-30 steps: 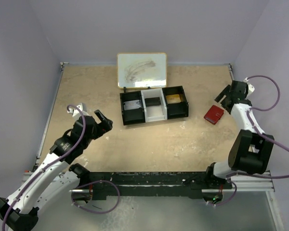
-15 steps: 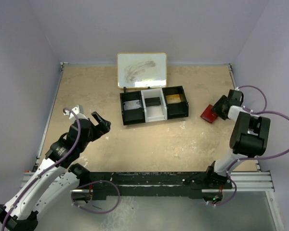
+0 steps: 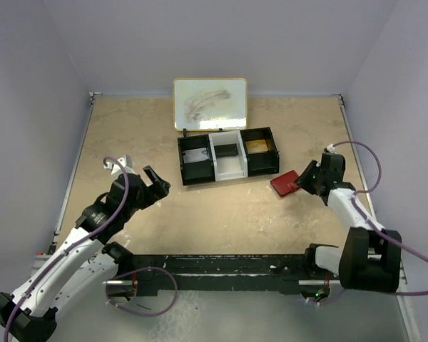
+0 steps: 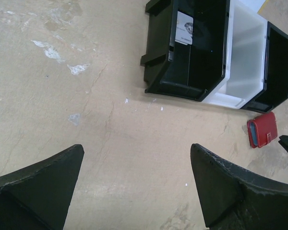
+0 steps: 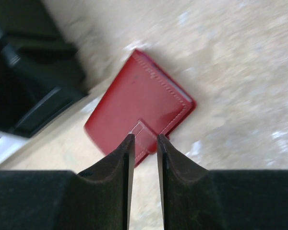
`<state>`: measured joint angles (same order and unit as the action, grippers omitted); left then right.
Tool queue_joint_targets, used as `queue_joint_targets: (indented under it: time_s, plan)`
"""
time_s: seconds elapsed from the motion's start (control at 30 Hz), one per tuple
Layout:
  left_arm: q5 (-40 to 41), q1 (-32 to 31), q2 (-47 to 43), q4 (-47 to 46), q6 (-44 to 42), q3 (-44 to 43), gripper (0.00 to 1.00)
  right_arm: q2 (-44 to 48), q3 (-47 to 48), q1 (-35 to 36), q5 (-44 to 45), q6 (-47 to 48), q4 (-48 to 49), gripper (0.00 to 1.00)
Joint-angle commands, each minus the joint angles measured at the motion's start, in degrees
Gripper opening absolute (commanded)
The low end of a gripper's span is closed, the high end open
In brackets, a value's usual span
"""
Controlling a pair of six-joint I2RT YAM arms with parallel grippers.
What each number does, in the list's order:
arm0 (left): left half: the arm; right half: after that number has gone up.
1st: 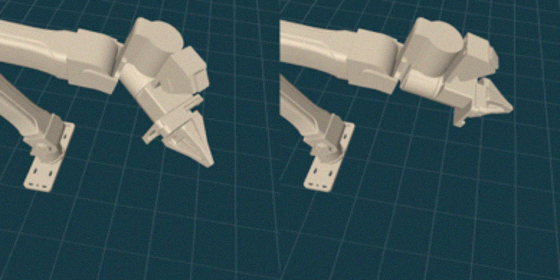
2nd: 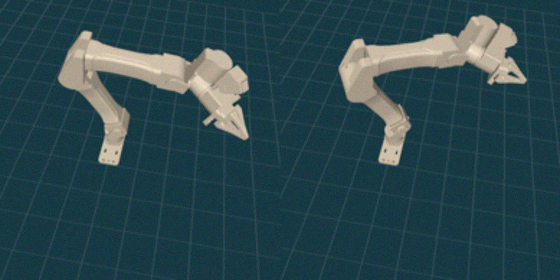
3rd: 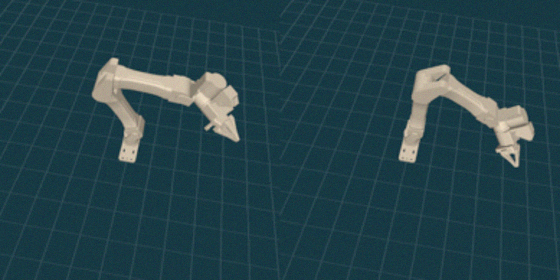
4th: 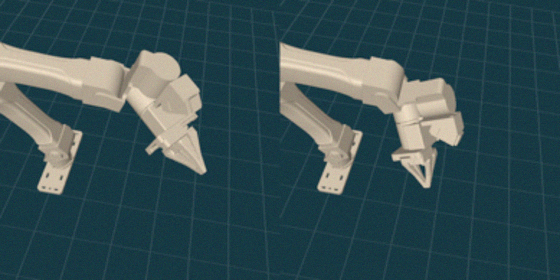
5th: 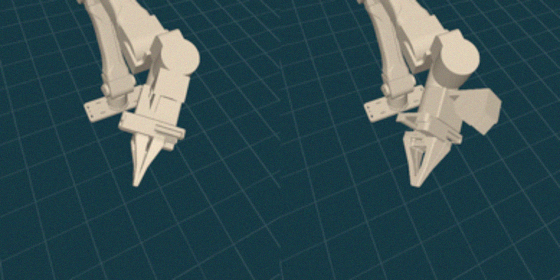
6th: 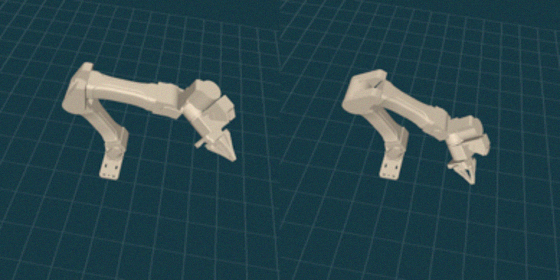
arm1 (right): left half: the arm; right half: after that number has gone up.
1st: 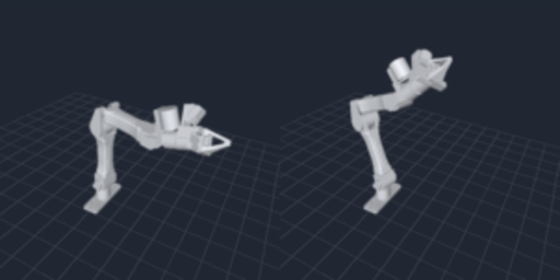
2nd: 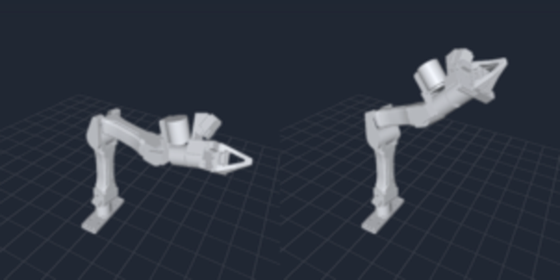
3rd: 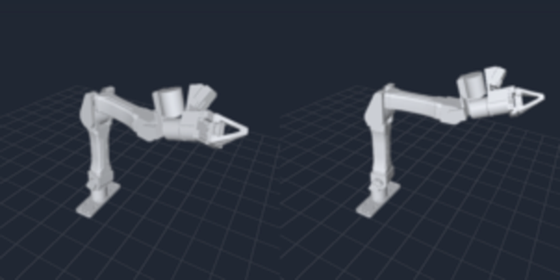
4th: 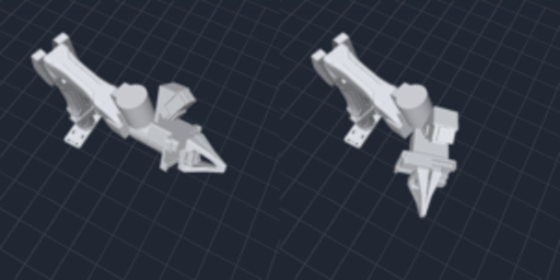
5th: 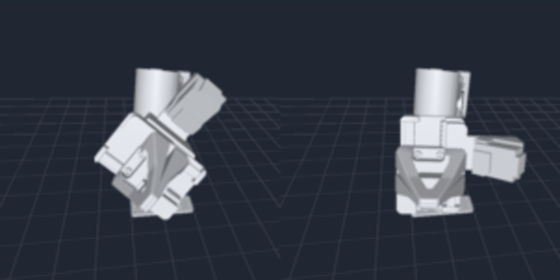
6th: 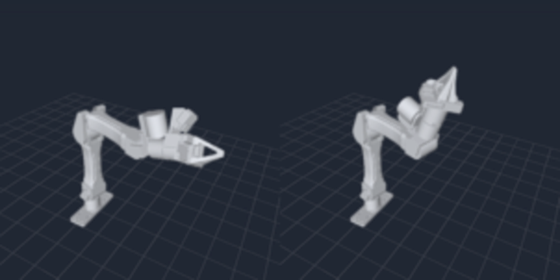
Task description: Take the credit cards out of the card holder
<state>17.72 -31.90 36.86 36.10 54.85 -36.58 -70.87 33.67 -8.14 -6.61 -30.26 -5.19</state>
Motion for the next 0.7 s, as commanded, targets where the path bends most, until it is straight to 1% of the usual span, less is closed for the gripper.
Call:
queue_joint_targets:
  time_s: [0.0, 0.03, 0.2, 0.23, 0.3, 0.37, 0.4, 0.47, 0.57, 0.67]
  plan:
    - [-2.7, 0.1, 0.4, -4.2, -0.5, 0.7, 0.9, 7.6, -1.1, 5.9, 1.0, -5.4, -4.7, 0.25]
    - [-2.9, 0.1, 0.4, -4.4, -0.6, 0.9, 0.9, 8.9, -1.5, 6.8, 1.4, -5.8, -5.4, 0.23]
    - [-4.2, 0.1, 0.6, -5.2, -0.1, 1.7, 0.9, 14.2, -4.0, 8.5, 1.3, -6.9, -7.5, 0.22]
    - [-4.6, 0.1, 0.7, -5.5, 0.1, 1.9, 0.9, 14.8, -3.7, 8.6, 1.6, -7.9, -8.4, 0.25]
    - [-5.4, 0.1, 1.0, -6.2, 0.2, 2.2, 0.9, 15.7, -2.0, 8.6, 2.5, -8.5, -8.9, 0.39]
    - [-6.1, 0.1, 1.3, -6.5, 0.3, 2.2, 0.9, 15.1, 0.0, 8.6, 7.3, -8.7, -8.7, 0.55]
    - [-6.4, 0.1, 1.4, -6.6, 0.3, 2.2, 0.9, 13.9, 0.9, 8.3, 8.0, -7.9, -8.5, 0.61]
    - [-7.2, 0.1, 1.5, -6.8, 0.1, 2.2, 0.9, 9.1, 4.4, 7.1, 12.0, -4.4, -8.7, 0.71]
    - [-8.3, 0.1, 1.7, -6.6, -0.6, 2.1, 0.9, -0.9, 8.6, 3.4, 10.0, 1.3, -7.4, 0.71]
    - [-8.9, 0.1, 1.8, -6.7, -0.5, 2.6, 0.9, -6.9, 10.7, 3.0, 5.0, 5.9, -3.1, 0.68]
